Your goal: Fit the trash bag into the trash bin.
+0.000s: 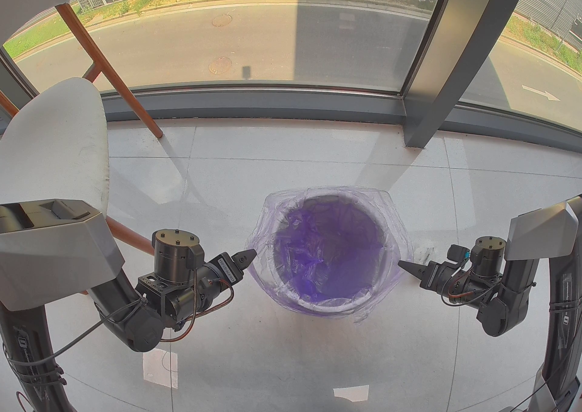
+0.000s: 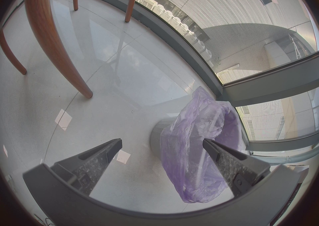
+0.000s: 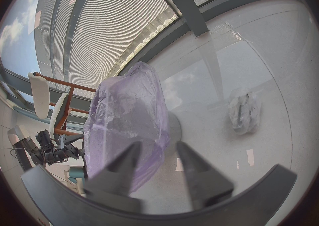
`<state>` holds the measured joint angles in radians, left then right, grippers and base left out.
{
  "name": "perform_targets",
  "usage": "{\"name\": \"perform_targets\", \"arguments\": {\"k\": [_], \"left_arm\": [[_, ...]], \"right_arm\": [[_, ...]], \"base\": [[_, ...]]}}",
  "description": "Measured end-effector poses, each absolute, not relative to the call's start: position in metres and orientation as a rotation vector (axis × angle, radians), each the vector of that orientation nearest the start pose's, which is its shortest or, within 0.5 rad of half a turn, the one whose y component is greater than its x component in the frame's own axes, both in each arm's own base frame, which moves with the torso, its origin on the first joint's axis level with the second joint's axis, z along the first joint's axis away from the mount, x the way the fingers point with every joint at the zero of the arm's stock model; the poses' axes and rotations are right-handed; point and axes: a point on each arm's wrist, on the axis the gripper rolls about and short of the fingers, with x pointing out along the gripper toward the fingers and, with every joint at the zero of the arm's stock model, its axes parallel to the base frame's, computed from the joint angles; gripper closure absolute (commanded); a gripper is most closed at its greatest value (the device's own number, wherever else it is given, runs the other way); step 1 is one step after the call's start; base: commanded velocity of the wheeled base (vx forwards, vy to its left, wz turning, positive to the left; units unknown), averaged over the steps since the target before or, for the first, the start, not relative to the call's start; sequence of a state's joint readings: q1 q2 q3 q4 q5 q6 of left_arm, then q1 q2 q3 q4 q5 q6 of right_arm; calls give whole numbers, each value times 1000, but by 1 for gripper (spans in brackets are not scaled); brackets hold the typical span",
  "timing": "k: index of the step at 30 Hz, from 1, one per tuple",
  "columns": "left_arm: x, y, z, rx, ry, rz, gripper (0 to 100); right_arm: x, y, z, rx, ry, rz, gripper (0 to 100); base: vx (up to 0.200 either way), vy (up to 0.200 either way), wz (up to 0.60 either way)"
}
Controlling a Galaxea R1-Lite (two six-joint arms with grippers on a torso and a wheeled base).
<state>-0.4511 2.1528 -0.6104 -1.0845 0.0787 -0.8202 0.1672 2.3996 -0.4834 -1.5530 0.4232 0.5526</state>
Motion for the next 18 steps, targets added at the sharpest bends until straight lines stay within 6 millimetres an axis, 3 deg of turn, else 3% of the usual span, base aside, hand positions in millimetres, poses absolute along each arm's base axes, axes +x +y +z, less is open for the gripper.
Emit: {"name": "perform_targets", "arguments": {"k": [12,13,18], "left_arm": [[306,-148,32,-687,548,-177,0],[307,-148,31,-686,549,-176,100],[314,-151,23,-688,546,-177,100]], "right_arm": [[336,65,-27,574,479,460,100],[336,65,-27,574,478,460,100],[336,65,-26,573,475,459,100]], "base": [[0,0,0],[0,0,0],[0,0,0]]}}
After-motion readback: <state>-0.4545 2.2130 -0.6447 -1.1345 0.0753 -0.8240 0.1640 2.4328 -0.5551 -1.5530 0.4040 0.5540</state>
